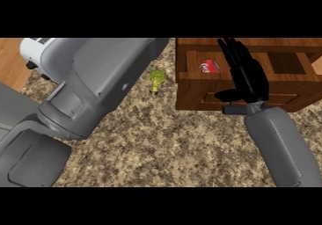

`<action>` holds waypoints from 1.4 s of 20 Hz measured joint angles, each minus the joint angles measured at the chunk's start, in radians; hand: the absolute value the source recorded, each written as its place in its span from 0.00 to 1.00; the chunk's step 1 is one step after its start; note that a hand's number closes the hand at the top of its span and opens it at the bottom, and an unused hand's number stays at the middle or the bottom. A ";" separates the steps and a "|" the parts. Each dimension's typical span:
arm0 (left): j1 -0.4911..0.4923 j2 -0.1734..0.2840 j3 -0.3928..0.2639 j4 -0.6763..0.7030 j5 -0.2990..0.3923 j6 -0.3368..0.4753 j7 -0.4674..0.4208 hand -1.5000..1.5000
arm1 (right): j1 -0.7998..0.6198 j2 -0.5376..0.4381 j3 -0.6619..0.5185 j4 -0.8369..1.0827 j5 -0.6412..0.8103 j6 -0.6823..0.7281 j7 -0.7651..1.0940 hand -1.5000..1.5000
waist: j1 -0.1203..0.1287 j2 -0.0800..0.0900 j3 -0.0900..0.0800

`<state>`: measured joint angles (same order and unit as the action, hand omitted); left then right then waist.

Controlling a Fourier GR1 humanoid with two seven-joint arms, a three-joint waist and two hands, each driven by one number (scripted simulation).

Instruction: Pick up the can, place it into the drawer and close the drawer

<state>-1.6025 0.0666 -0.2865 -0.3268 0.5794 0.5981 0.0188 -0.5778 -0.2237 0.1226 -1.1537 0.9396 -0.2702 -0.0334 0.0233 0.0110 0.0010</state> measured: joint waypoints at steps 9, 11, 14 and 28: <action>0.071 0.063 -0.014 -0.089 -0.031 -0.017 0.050 0.00 | -0.218 0.054 -0.075 0.365 0.101 -0.243 0.000 0.00 | 0.032 -0.002 0.000; 0.089 0.078 -0.019 -0.116 -0.035 -0.029 0.071 0.00 | -0.272 0.056 -0.093 0.434 0.113 -0.279 0.002 0.00 | 0.041 -0.002 0.000; 0.112 0.101 -0.019 -0.150 -0.041 -0.037 0.089 0.00 | -0.348 0.054 -0.120 0.529 0.121 -0.326 -0.005 0.00 | 0.048 -0.001 -0.001; 0.253 0.192 -0.047 -0.363 -0.058 -0.074 0.176 0.00 | -0.544 0.023 -0.195 0.796 0.118 -0.353 -0.059 0.00 | 0.084 0.011 0.005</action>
<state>-1.3491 0.2586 -0.3339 -0.6895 0.5216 0.5239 0.1950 -1.1223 -0.2005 -0.0724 -0.3577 1.0571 -0.6233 -0.0922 0.1076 0.0223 0.0065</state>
